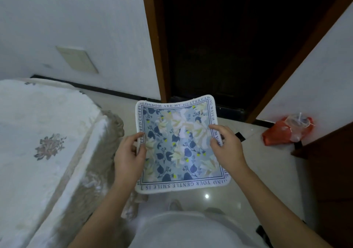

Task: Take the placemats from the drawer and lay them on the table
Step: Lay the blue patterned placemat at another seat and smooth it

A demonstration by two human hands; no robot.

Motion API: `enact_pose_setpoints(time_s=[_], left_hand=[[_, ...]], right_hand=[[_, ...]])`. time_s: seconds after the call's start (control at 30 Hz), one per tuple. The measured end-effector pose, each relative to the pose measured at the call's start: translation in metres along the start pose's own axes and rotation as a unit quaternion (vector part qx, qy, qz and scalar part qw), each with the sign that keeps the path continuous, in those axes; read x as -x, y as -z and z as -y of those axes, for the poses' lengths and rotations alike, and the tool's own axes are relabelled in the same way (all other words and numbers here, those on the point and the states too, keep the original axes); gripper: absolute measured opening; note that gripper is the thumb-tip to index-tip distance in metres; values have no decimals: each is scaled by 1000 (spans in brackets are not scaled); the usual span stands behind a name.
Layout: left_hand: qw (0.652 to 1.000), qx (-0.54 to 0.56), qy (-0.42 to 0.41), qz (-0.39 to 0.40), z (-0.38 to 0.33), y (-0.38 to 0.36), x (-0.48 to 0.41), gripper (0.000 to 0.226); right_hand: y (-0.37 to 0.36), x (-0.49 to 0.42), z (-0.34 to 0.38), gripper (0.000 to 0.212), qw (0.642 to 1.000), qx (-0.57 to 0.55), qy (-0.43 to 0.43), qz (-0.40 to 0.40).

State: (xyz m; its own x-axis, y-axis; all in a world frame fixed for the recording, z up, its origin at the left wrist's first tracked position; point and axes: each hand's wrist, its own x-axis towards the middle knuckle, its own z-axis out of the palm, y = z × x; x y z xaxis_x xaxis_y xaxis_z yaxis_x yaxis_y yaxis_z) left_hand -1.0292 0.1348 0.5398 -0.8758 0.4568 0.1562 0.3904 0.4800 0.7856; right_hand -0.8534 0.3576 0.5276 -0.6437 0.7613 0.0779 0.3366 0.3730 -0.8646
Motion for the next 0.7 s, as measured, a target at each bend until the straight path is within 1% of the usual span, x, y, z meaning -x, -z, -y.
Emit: enact_pose_setpoints(time_s=[0.1, 0.23, 0.33, 0.5, 0.7], left_hand=[[1000, 1, -3, 17, -3, -11, -42, 34], [999, -12, 4, 29, -6, -33, -90, 33], [999, -16, 18, 20, -5, -53, -121, 34], [998, -21, 54, -39, -7, -74, -165, 34], [981, -12, 146, -131, -1, -61, -191, 33]], right_hand=[[-3, -27, -2, 38, 1000, -4, -21, -9], [-7, -70, -14, 38, 1000, 0, -26, -7], [-11, -113, -23, 38, 1000, 3, -22, 9], [-28, -208, -26, 38, 997, 4, 3, 75], [-75, -305, 10, 37, 979, 26, 79, 187]])
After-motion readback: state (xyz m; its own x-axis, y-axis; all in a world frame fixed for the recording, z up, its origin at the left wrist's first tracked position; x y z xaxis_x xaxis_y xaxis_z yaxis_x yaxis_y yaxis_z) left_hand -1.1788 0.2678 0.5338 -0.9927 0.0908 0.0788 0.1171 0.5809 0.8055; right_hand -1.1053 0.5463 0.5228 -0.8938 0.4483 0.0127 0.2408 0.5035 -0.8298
